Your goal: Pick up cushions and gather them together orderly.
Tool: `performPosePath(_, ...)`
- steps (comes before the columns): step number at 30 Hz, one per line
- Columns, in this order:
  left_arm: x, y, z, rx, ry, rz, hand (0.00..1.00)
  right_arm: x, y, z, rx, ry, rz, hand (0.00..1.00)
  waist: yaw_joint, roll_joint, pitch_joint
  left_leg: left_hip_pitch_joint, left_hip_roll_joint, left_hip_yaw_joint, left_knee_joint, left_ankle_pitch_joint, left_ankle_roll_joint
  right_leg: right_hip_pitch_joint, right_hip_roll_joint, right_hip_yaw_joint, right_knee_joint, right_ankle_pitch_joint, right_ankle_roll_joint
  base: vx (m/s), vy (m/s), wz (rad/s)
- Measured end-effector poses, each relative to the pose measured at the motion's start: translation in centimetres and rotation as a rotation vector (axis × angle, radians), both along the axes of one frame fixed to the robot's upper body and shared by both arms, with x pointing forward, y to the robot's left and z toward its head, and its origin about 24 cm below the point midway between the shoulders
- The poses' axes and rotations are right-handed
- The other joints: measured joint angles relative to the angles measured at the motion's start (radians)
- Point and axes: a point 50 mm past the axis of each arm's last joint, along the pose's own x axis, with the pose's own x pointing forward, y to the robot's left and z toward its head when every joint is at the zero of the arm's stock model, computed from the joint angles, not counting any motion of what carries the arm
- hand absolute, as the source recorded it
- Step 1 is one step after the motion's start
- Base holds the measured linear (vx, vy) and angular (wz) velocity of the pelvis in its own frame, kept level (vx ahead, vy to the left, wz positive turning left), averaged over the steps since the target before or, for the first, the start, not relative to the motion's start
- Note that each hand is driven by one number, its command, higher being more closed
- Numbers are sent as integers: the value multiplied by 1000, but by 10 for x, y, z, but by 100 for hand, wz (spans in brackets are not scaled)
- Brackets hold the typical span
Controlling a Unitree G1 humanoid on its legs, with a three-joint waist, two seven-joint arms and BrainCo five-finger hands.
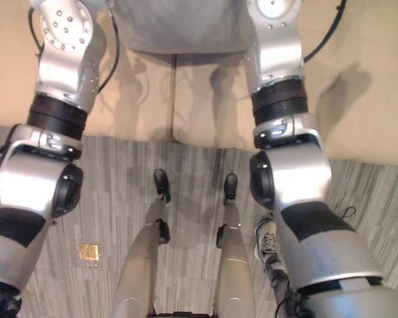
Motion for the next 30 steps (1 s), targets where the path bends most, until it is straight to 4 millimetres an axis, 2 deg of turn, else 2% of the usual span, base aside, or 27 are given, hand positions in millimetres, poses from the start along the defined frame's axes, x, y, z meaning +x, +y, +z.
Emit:
performPosePath(2, -2, 2, 4, -19, -10, -5, 0, -1, -3, 1, 1, -5, -3, 0, -1, 0, 0, 0, 3, 3, 0, 0, 0, -6, 2, 2, 7, 0, 0, 20, 8, -8)
performPosePath(6, -5, 3, 16, -20, -28, -36, 0, -9, -23, 12, -1, -50, -11, 0, 6, -1, 0, -13, 14, 9, 1, -1, -1, -21, 8, 3, 10, 0, 0, 9, 0, -3)
performPosePath(11, 2, 18, 14, -50, 41, -71, 0, -11, -47, 16, 34, -59, 79, 0, 13, -2, 1, -14, 31, 16, 17, -4, -6, -39, 20, 4, 54, 0, 0, -10, 4, -5)
performPosePath(13, 3, 24, 15, -73, 45, -97, 0, -12, -59, 15, 50, -63, 103, 0, 18, -2, 1, -9, 36, 24, 22, -6, -8, -39, 22, 3, 68, 0, 0, -14, 6, -2)
performPosePath(16, 2, 37, 16, -124, 43, -114, 0, -7, -75, 1, 86, -33, 146, 0, 25, -2, 1, 8, 37, 31, 26, -6, -8, -34, 22, 3, 89, 0, 0, -37, 19, -4)
performPosePath(18, 1, 45, 17, -148, 36, -105, 0, -1, -85, -13, 116, -2, 161, 0, 28, -2, 1, 11, 37, 32, 40, -6, -9, -28, 21, 3, 99, -1, 0, -50, 26, 0)
performPosePath(20, -1, 54, 10, -181, 22, -108, 0, -2, -94, -29, 138, 2, 170, 0, 29, -2, 1, 22, 37, 32, 44, -6, -9, -15, 20, 3, 99, -1, 0, -45, 16, 3)
performPosePath(23, -4, 63, -18, -187, 20, -102, 0, -8, -110, -58, 165, -8, 174, 0, 30, -3, 1, 55, 33, 31, 40, -7, -9, 20, 18, 2, 99, -26, -5, -34, -9, 7)
performPosePath(24, -7, 66, -32, -180, 18, -95, 0, -11, -115, -73, 146, 4, 165, 0, 30, -5, 2, 74, 34, 30, 37, -6, -10, 40, 21, 1, 99, -29, -7, -16, -31, 3)
performPosePath(27, -15, 63, -83, -162, 53, -102, 0, -24, -131, -135, 92, 89, 113, 0, 31, -7, 0, 161, 30, 23, 4, -7, -15, 117, 22, -7, 100, -53, -4, 15, -54, 9)
performPosePath(28, -22, 59, -117, -151, 87, -106, 0, -33, -139, -176, 89, 169, 75, 0, 30, -13, -4, 204, 26, 17, -13, -8, -17, 151, 20, -14, 108, -69, -6, 35, -47, 12)
performPosePath(29, -24, 58, -124, -149, 98, -106, 0, -36, -141, -186, 95, 186, 69, 0, 30, -15, -5, 213, 25, 16, -17, -8, -19, 157, 20, -15, 111, -74, -4, 36, -33, 10)
performPosePath(30, -27, 56, -142, -150, 128, -112, 0, -41, -141, -207, 104, 228, 57, 0, 29, -19, -9, 227, 24, 10, -22, -7, -21, 169, 19, -20, 115, -81, -6, 54, -39, 14)
